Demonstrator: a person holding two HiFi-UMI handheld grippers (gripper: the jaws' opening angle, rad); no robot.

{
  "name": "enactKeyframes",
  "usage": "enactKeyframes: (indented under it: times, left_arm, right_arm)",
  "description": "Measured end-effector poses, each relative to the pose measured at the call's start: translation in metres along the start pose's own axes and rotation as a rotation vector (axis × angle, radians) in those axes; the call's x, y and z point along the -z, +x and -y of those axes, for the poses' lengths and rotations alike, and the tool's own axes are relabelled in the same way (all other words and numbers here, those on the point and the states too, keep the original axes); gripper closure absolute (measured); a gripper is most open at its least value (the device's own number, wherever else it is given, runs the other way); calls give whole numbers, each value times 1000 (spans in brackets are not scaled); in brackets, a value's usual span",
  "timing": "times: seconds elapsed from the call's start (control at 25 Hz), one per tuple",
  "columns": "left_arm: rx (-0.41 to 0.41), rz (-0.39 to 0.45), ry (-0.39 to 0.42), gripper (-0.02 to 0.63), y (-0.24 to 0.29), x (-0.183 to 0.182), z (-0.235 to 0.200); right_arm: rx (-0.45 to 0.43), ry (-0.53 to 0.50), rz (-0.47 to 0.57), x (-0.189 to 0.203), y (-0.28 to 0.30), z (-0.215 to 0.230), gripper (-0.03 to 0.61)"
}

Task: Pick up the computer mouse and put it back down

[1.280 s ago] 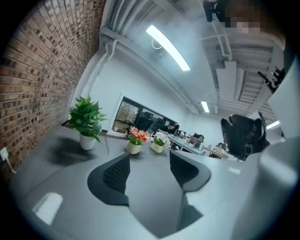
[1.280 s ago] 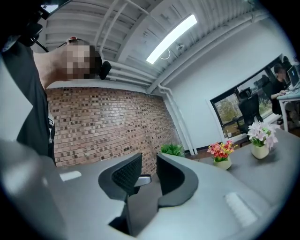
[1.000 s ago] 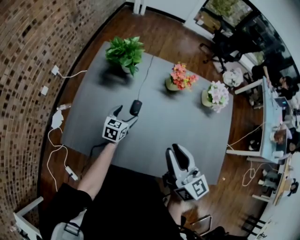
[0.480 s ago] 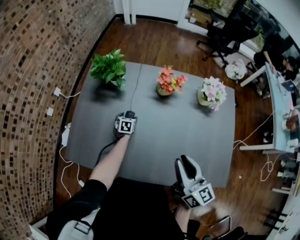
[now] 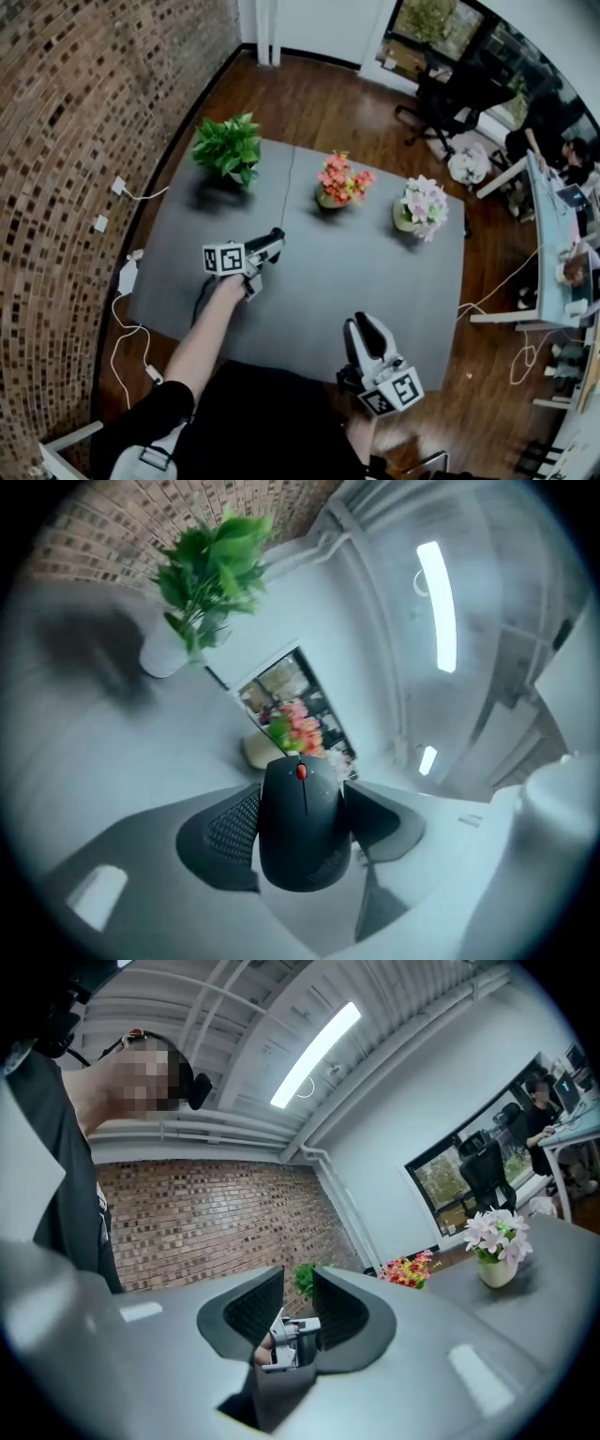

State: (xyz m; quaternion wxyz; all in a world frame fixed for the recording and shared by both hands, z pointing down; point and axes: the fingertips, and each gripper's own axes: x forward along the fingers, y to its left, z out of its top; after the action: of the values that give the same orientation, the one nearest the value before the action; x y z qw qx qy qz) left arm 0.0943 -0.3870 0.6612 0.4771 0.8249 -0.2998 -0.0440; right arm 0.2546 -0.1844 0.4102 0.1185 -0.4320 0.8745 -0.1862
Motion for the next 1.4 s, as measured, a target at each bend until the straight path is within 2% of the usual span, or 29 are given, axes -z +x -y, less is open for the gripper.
enactKeyframes:
  times: [0.2, 0.32, 0.44, 0.76, 0.96, 1.04, 1.12, 1.2, 1.24, 1.4]
  left_arm:
    - [474, 185, -116, 334, -81, -49, 155]
    - [681, 279, -130, 334, -138, -76, 225]
    - [782, 336, -115, 334, -181, -97, 264]
    - [877, 377, 48, 334, -232, -116, 331]
    - [829, 366, 41, 334, -224, -108, 314]
    - [779, 359, 16, 334, -213, -103, 293]
    - [695, 345, -12, 334, -196, -96, 265]
    - [560, 316, -1, 334, -175, -85, 228]
    - [468, 291, 28, 334, -162, -76, 203]
    - [-11, 135, 184, 334, -114, -38, 80]
  right_arm:
    - [-83, 9, 8, -6, 24, -25, 506]
    - [-143, 42, 45, -13, 32, -38, 506]
    - [-188, 61, 87, -20, 36, -52, 506]
    - [-219, 60, 82, -16, 44, -72, 506]
    - [-204, 63, 76, -12, 38, -70, 506]
    - [-196, 58, 76, -13, 34, -68, 506]
    - [-184, 51, 76, -13, 32, -65, 506]
    - [-176, 48, 78, -13, 29, -63, 506]
    - [-174, 47, 79, -13, 28, -62, 506]
    - [-164, 45, 76, -11, 23, -58, 506]
